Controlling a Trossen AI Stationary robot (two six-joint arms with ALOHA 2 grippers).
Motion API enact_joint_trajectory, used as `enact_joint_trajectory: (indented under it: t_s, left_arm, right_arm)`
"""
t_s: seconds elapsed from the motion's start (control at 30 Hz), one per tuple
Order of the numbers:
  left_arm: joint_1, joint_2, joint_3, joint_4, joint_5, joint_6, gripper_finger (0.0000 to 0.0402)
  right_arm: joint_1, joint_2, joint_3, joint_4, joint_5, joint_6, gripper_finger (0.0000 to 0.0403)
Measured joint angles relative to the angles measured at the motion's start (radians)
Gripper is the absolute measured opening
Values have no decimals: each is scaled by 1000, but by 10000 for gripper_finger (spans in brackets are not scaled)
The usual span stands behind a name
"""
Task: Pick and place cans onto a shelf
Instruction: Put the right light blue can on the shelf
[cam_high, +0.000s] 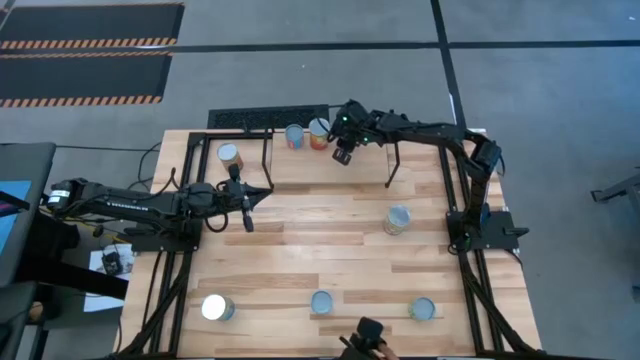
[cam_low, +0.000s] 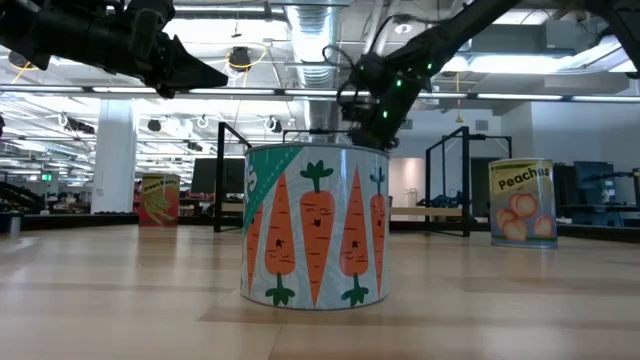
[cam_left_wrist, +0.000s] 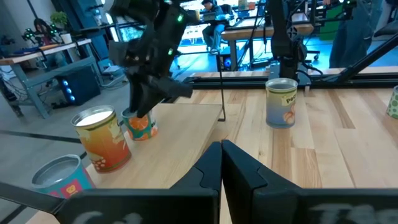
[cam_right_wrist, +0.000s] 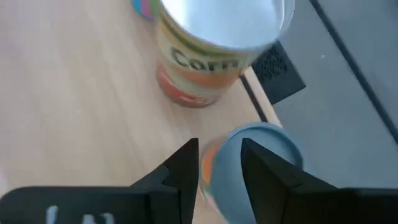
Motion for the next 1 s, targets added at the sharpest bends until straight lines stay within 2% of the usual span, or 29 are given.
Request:
enact_joint_trajectory:
  t_s: [0.13,0.27,0.37,0.73,0.9,1.0]
  left_arm:
    - [0,0,0,0,0,3,0]
    - [0,0,0,0,0,5,0]
    - [0,0,0,0,0,6,0]
    - [0,0,0,4,0,6,0]
    - [0,0,0,4,1,6,0]
    - [0,0,0,5,0,7,0]
  right_arm:
    - [22,-79,1,-20,1,-51,123]
    - [74,-183,-11,-52,21,-94,56]
    - [136,-282,-82,14,13,-144,12]
    - [361,-609,-510,466,-27,-42,9]
    - [499,-734,-607,475,-19,29,7]
    - [599,-790,-634,416,49,70,4]
